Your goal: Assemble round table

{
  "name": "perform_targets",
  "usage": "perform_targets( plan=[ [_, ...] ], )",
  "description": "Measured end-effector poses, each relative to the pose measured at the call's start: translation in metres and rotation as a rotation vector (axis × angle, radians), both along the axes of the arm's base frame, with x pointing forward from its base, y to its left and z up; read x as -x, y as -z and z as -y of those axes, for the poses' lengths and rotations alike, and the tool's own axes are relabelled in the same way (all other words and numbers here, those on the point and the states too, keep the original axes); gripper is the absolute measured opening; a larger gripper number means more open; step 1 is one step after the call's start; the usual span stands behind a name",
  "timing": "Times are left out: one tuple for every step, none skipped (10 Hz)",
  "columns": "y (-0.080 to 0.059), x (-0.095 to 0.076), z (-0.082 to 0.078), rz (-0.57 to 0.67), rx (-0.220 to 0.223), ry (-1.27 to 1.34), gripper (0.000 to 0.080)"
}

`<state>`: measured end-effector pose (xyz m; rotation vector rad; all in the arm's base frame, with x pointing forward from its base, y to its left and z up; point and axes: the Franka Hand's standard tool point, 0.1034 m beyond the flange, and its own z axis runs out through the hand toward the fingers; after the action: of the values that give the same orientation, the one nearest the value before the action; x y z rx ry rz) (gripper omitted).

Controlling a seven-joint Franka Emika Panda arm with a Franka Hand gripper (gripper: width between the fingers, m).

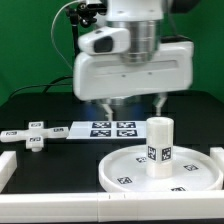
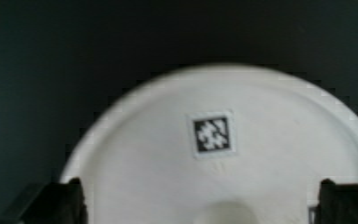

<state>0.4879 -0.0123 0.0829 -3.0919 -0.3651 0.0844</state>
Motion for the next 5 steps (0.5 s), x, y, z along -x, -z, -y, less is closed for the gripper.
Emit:
perform_targets(
  plan=[
    [-0.0018, 0.0117, 0.019, -0.001, -0.002, -0.026, 0.0649],
    [-0.0036, 0.015, 0.0278, -0.008, -0.003, -0.019, 0.0649],
    [-0.0025, 0.0146, 0.0257, -0.009, -0.003, -0.022, 0.0649],
    [-0.0018, 0.015, 0.0253, -0.011, -0.003, -0.023, 0.0649],
    [-0.0016, 0.0151, 0.0255, -0.011, -0.003, -0.023, 0.0649]
  ],
)
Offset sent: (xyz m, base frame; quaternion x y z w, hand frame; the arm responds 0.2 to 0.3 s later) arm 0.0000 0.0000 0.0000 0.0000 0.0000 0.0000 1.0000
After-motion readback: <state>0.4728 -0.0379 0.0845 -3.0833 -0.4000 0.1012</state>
